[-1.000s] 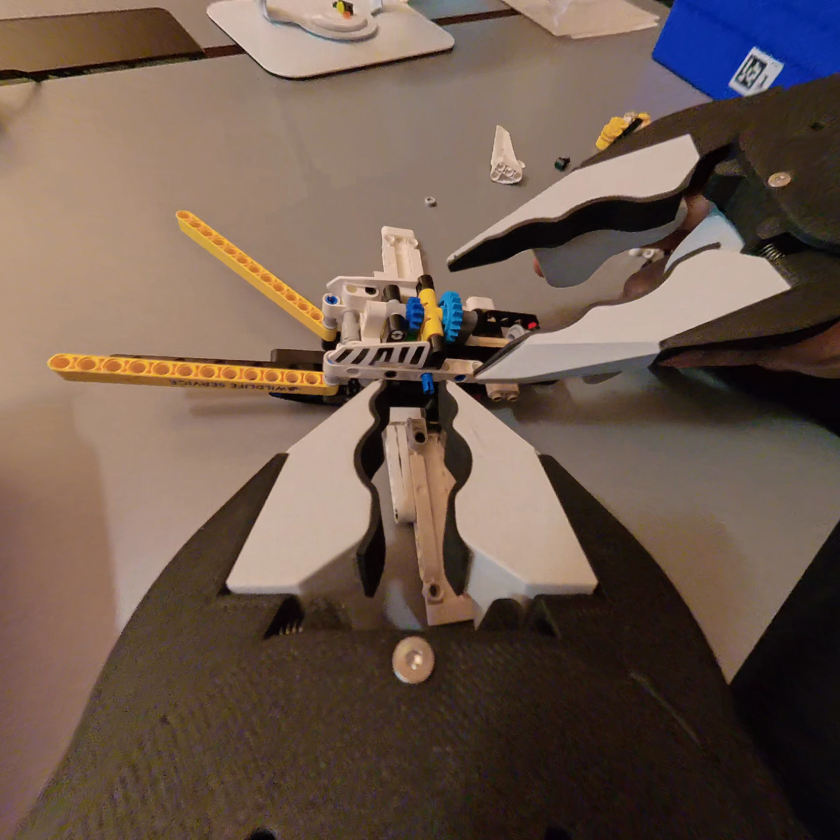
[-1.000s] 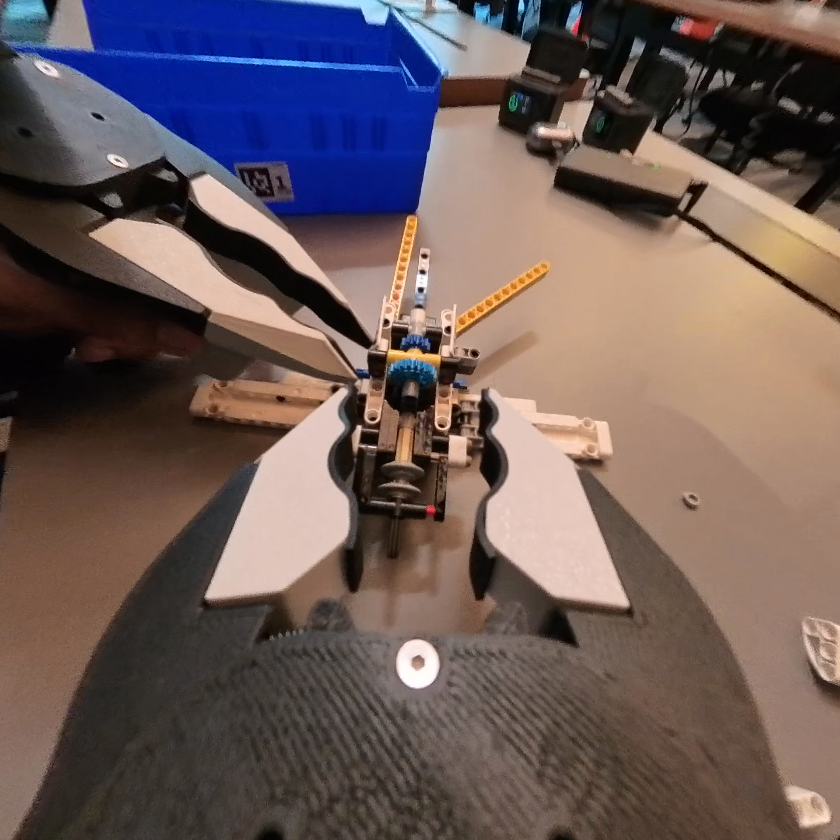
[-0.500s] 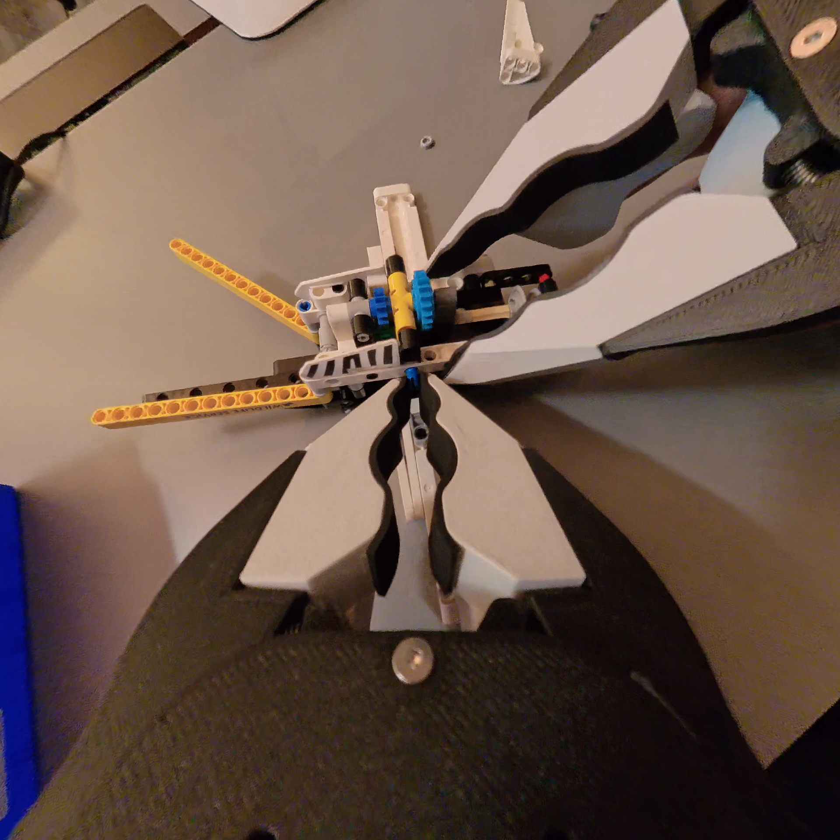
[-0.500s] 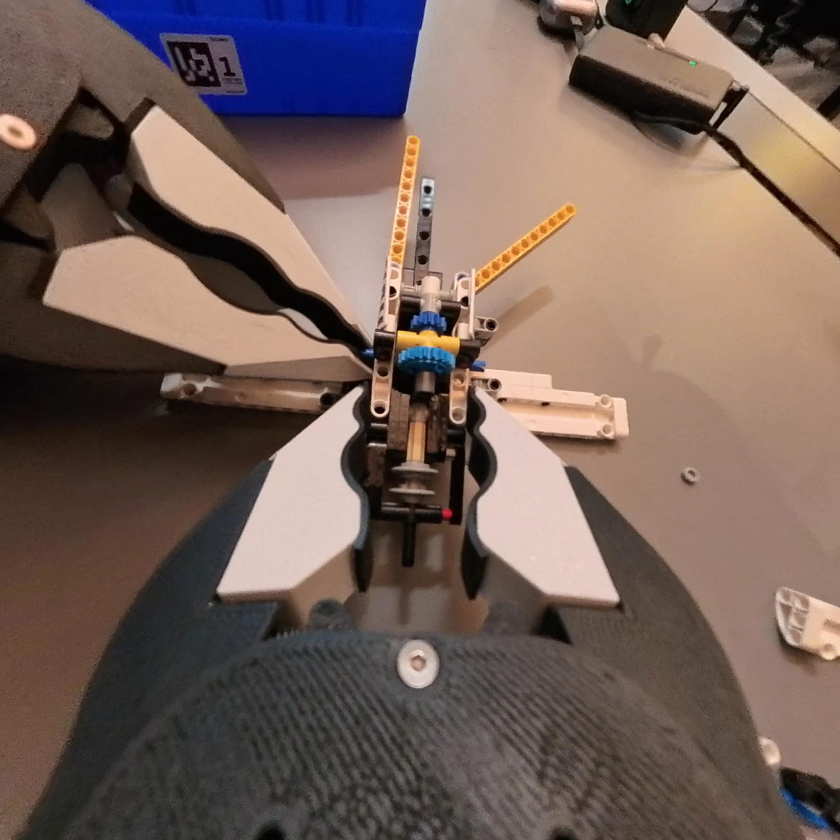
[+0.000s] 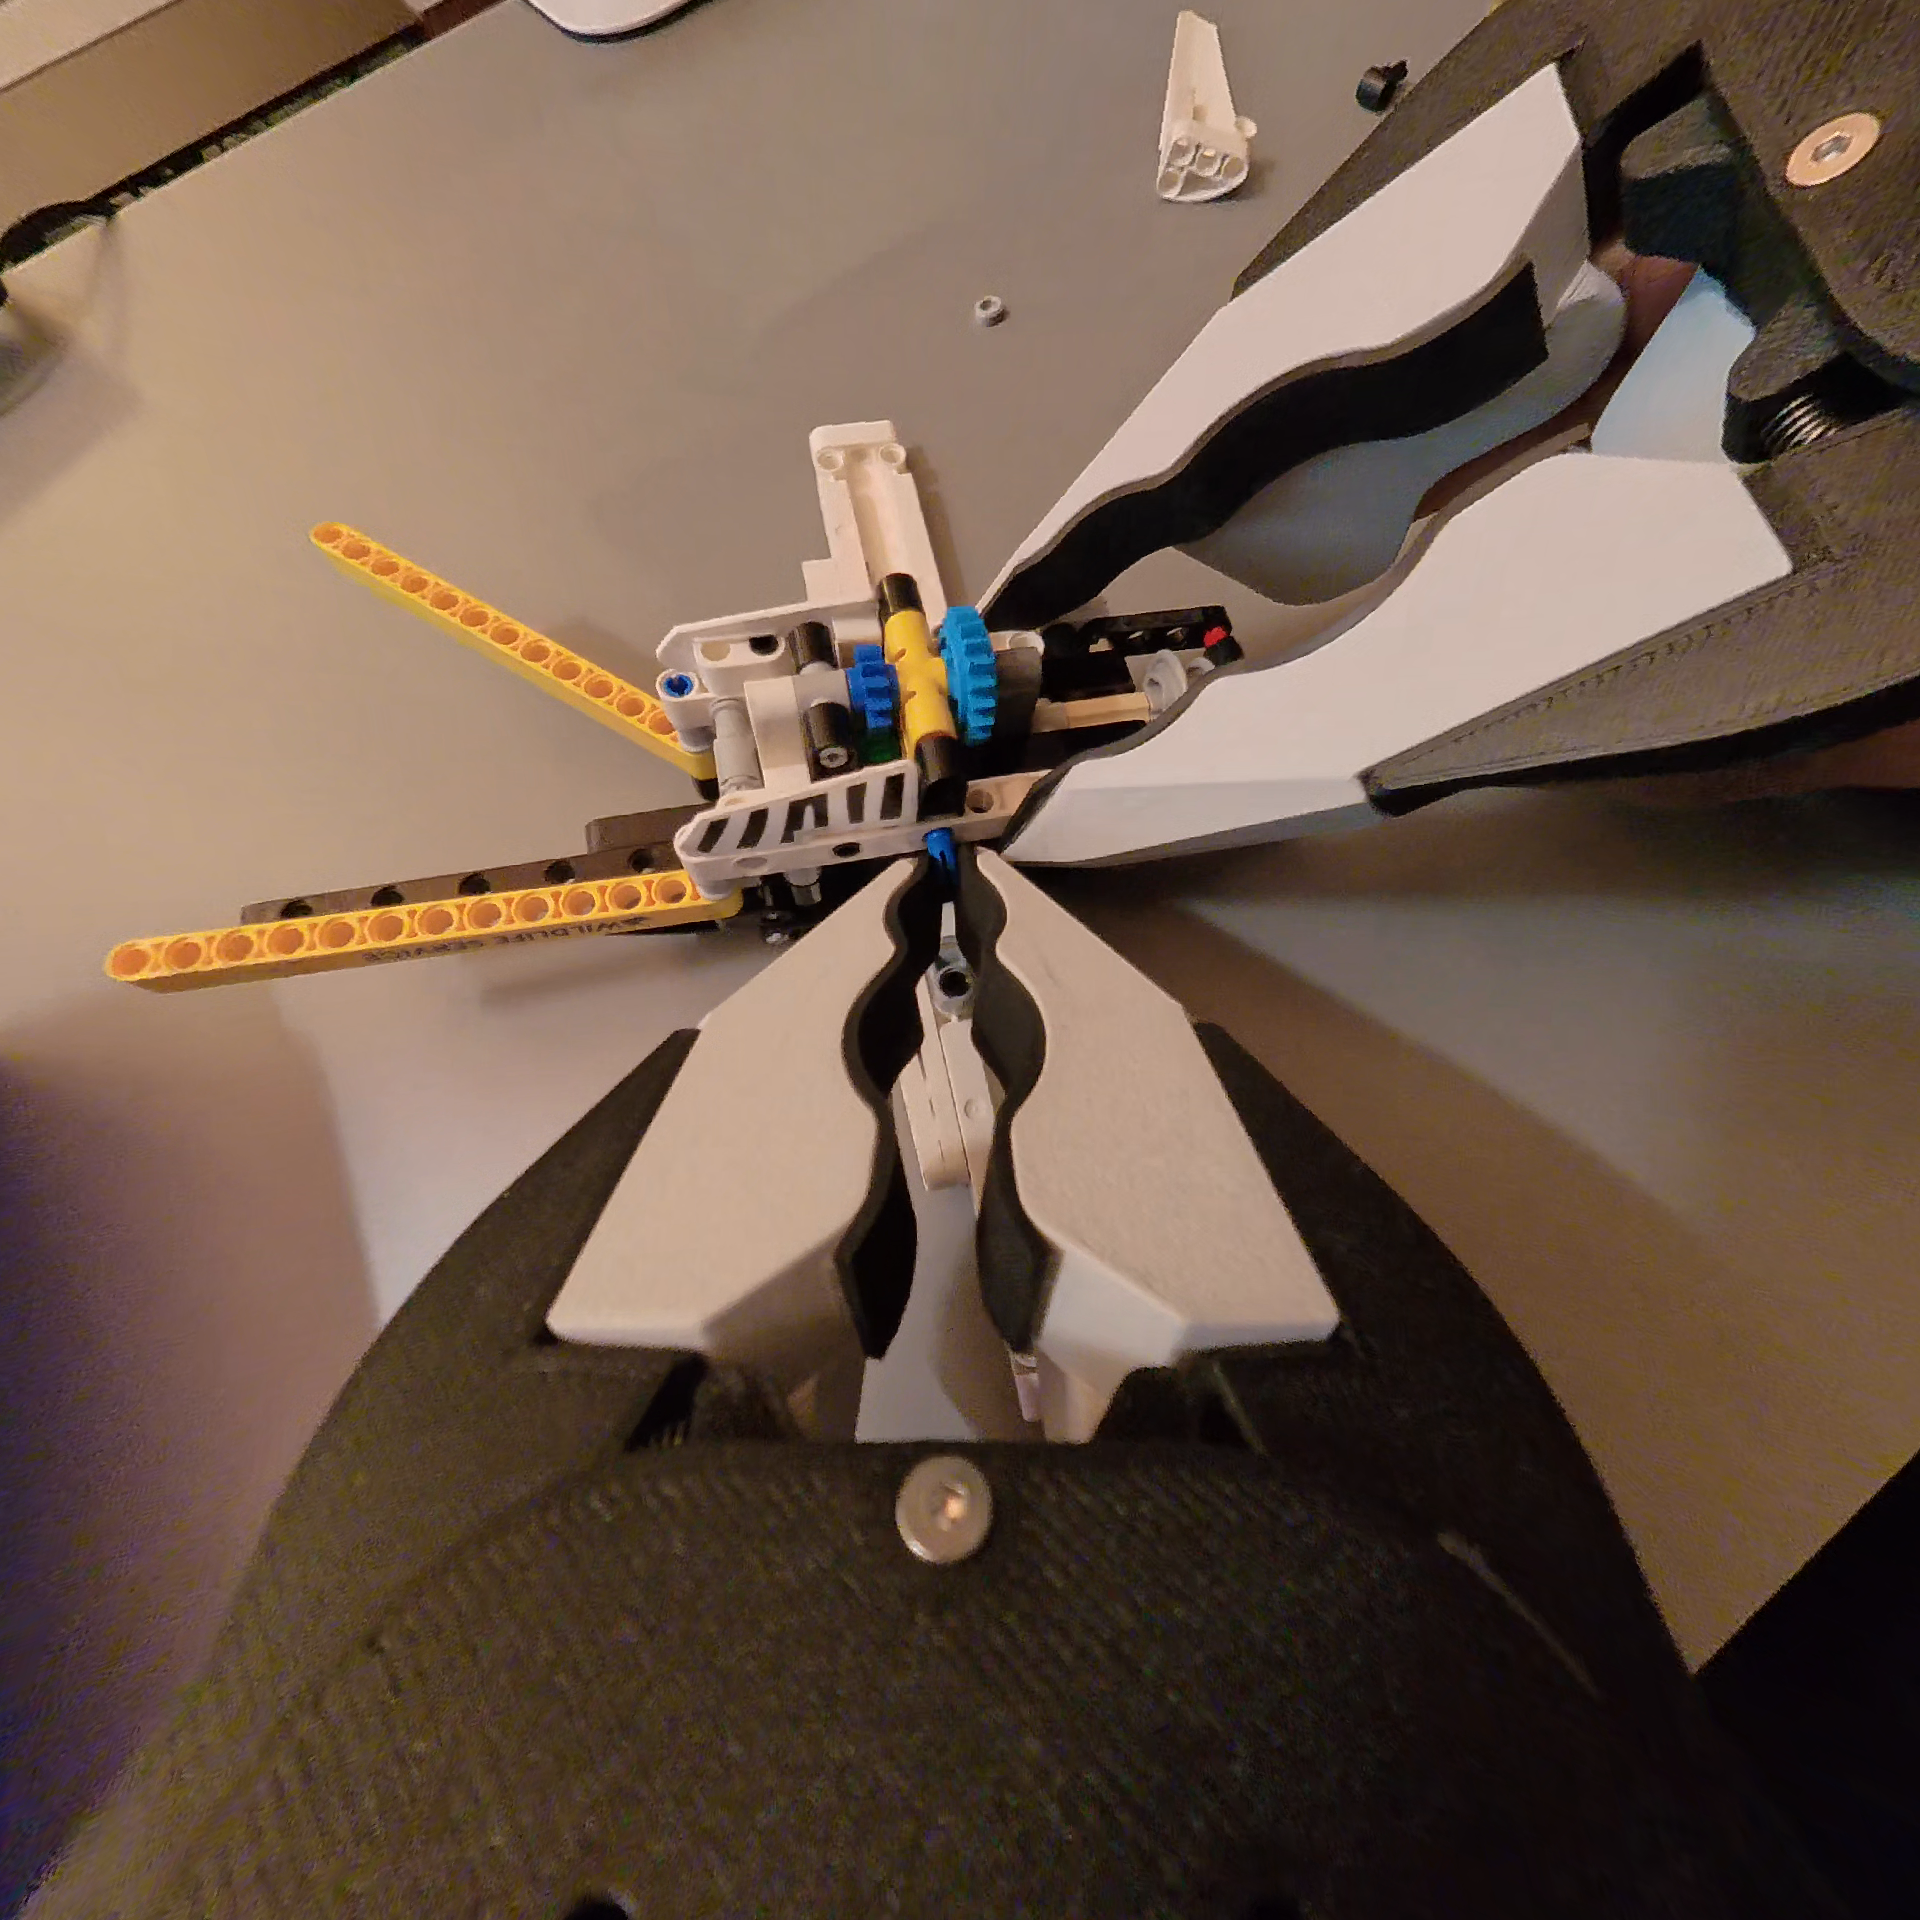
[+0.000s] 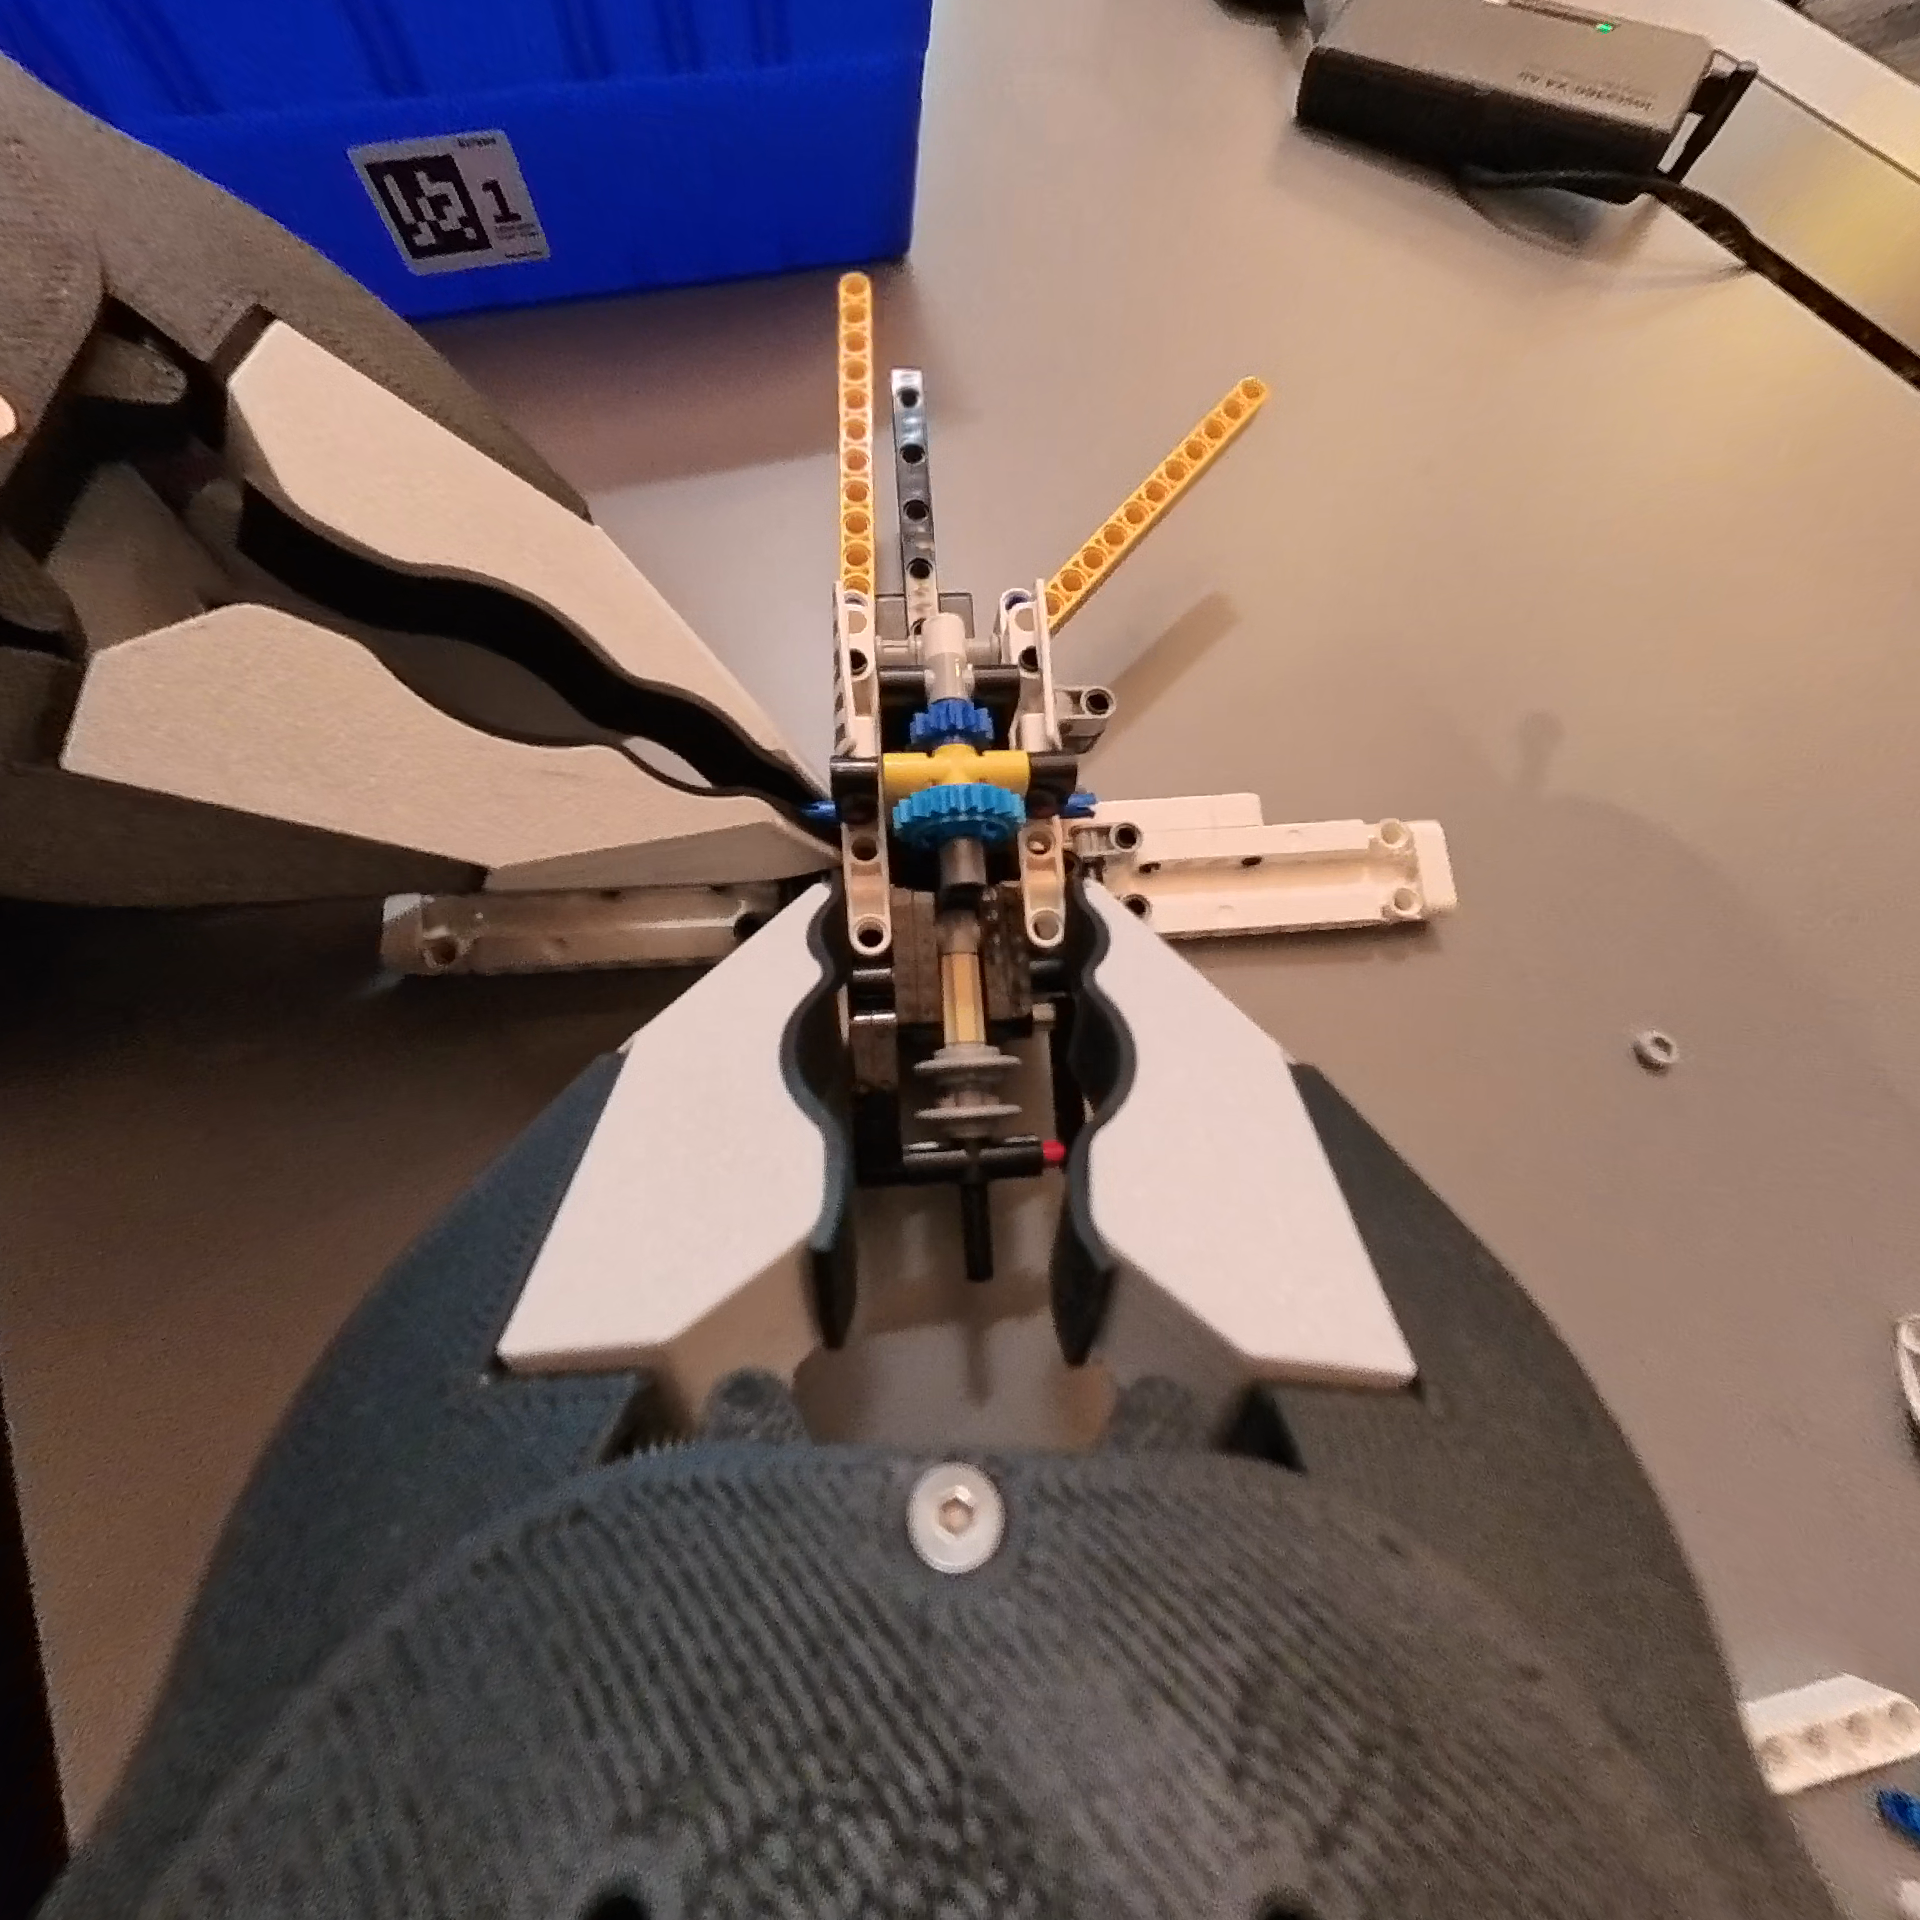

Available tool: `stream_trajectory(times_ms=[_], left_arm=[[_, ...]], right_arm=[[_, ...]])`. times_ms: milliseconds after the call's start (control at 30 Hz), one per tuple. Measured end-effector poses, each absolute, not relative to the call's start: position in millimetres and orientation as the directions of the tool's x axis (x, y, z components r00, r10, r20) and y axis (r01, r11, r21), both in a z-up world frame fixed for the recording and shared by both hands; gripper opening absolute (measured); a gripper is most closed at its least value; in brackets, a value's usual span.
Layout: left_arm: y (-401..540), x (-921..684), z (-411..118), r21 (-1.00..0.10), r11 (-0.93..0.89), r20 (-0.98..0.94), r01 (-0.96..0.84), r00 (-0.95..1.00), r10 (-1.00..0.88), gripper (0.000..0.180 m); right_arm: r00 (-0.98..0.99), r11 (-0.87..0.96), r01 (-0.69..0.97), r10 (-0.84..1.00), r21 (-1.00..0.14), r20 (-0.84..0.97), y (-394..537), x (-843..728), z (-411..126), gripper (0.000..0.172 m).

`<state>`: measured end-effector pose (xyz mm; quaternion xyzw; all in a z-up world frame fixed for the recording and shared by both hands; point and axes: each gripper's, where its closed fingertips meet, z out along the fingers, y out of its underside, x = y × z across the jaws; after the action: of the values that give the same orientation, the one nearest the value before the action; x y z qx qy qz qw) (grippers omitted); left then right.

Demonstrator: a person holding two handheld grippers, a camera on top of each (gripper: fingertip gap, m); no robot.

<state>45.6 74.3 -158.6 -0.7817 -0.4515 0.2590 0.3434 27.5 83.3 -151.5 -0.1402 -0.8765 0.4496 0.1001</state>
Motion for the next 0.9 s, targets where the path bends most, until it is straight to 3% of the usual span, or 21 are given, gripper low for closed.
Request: stream_trajectory(times_ms=[167,467,567,600,667,767,900], left_arm=[[76.4,47.8,-157.1,-0.799,-0.283,0.011,0.531,0.483,0.876,0.004],[72.9,49.7,-157.5,-0.795,-0.375,-0.131,0.478,0.468,0.874,0.004],[100.7,68.9,-155.7,-0.825,-0.299,0.017,0.480,0.550,0.835,0.001],[86.2,66.5,-155.3,-0.818,-0.351,-0.096,0.456,0.493,0.865,0.002],[66.4,61.6,-138.4,-0.851,-0.342,-0.154,0.399,0.432,0.889,0.002],[62.3,60.4,-119.1,-0.910,-0.132,0.060,0.393,0.441,0.896,0.001],[62.0,60.6,-131.8,-0.889,-0.208,-0.020,0.408,0.420,0.907,0.003]], right_arm=[[-0.947,0.533,0.171,0.321,-0.828,0.012,82.6,27.9,-153.0,0.040],[-0.944,0.523,0.189,0.330,-0.831,-0.008,81.4,28.8,-152.4,0.040],[-0.863,0.519,0.199,0.495,-0.831,0.102,106.2,-6.2,-151.7,0.039],[-0.837,0.484,0.237,0.542,-0.842,0.076,119.8,-20.6,-148.6,0.039],[-0.857,0.410,0.285,0.514,-0.866,-0.039,127.2,-17.2,-145.5,0.039],[-0.879,0.470,0.202,0.474,-0.859,0.053,114.9,-2.6,-146.5,0.040],[-0.894,0.500,0.165,0.439,-0.850,0.085,100.5,8.8,-146.5,0.040]])
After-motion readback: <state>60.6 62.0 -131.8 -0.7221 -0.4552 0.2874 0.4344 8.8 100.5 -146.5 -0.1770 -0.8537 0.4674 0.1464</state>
